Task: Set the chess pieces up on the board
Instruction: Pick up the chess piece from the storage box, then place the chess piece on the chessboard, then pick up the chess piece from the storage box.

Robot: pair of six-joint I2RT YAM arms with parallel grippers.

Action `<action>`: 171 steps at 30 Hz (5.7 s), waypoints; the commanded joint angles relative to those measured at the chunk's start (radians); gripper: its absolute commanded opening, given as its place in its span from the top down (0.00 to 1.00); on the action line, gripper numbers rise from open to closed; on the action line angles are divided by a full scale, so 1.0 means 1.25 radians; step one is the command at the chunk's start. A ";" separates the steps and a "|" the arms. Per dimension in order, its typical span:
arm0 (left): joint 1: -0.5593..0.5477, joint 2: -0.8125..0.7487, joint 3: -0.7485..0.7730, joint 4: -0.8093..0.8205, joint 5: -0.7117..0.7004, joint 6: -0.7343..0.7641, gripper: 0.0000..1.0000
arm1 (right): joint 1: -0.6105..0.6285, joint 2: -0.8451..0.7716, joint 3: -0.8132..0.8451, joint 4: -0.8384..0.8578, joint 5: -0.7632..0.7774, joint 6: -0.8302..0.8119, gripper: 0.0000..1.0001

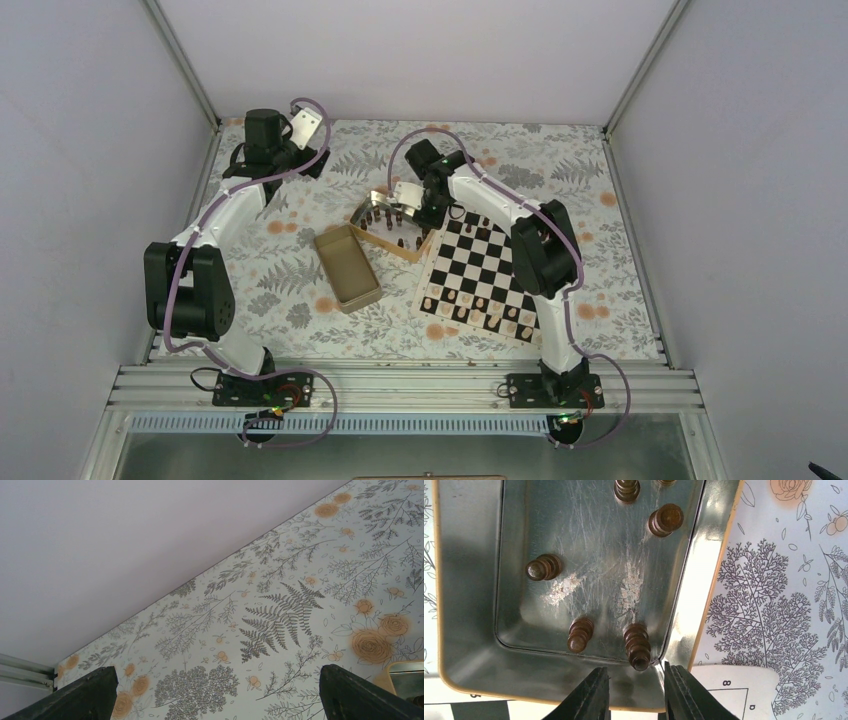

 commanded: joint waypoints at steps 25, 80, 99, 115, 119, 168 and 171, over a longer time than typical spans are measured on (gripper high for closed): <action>-0.002 -0.021 -0.010 0.020 -0.001 0.003 0.00 | -0.001 0.075 0.058 -0.033 -0.010 -0.010 0.85; -0.001 -0.030 -0.007 0.025 -0.018 0.007 0.00 | -0.434 -0.300 -0.207 -0.006 -0.089 -0.025 0.90; -0.001 -0.036 -0.005 0.017 -0.018 0.006 0.00 | -0.521 -0.236 -0.326 0.056 -0.109 -0.055 0.87; -0.001 -0.031 -0.007 0.020 -0.019 0.009 0.00 | -0.533 -0.173 -0.310 0.073 -0.120 -0.056 0.87; -0.001 -0.030 -0.007 0.021 -0.019 0.009 0.00 | -0.534 -0.169 -0.309 0.079 -0.119 -0.056 0.87; -0.001 -0.029 -0.009 0.021 -0.025 0.011 0.00 | -0.170 -0.147 0.067 -0.029 -0.114 -0.019 0.64; -0.001 -0.028 -0.009 0.021 -0.024 0.011 0.00 | -0.116 -0.111 0.095 -0.029 -0.133 -0.021 0.64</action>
